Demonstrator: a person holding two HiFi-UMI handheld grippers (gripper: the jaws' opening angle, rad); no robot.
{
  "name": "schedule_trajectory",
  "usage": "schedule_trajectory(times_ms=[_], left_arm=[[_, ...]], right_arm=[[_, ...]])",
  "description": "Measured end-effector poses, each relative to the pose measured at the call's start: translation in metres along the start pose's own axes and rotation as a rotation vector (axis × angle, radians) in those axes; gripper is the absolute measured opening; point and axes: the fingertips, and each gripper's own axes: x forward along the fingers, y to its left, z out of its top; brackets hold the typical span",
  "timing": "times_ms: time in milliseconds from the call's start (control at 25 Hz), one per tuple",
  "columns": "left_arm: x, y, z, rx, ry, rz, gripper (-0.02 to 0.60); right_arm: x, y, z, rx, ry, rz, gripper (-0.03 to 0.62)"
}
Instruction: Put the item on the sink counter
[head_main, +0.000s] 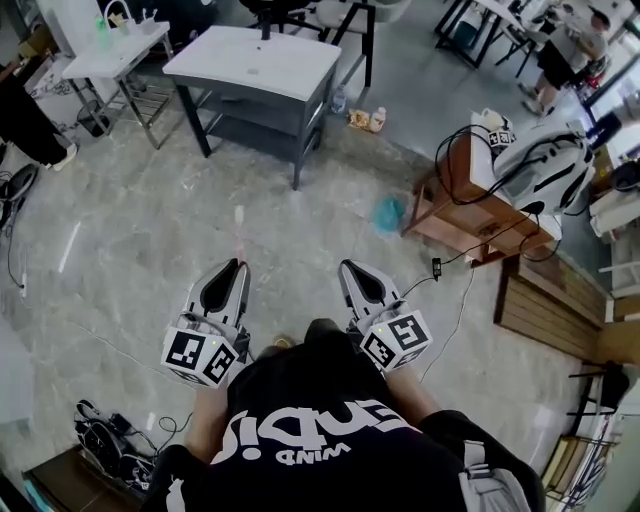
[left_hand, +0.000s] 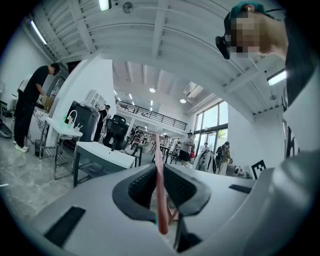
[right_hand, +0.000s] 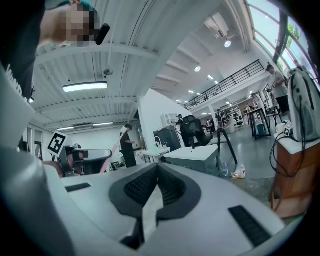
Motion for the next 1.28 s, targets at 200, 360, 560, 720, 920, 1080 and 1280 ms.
schedule_trajectory(times_ms=[200, 360, 560, 720, 920, 1080, 1280], left_arm=[[-0.001, 0.014, 0.004, 0.015, -0.002, -0.016, 0.063], [0.000, 0.026, 0.002, 0.027, 0.013, -0.017, 0.063], [0.015, 0.042, 0.000, 0.036, 0.017, -0.001, 0.063], [0.028, 0.057, -0.001, 0.040, 0.021, 0.012, 0.063], [0.052, 0.069, -0.006, 0.027, 0.032, 0.002, 0.063], [0.086, 0.082, -0.006, 0.010, 0.039, -0.012, 0.063], [0.134, 0.103, 0.007, 0.003, 0.057, -0.033, 0.063]], right_arm=[[0.007, 0.009, -0.001, 0.004, -0.024, -0.035, 0.018], [0.015, 0.016, -0.006, 0.006, -0.018, -0.033, 0.018], [0.037, 0.006, -0.011, 0.012, -0.006, -0.023, 0.018], [0.058, -0.001, -0.011, 0.017, 0.004, 0.003, 0.018], [0.084, -0.018, -0.010, 0.018, 0.008, 0.019, 0.018], [0.107, -0.041, -0.006, 0.033, 0.011, 0.017, 0.018], [0.140, -0.078, 0.013, 0.037, 0.007, -0.008, 0.018]])
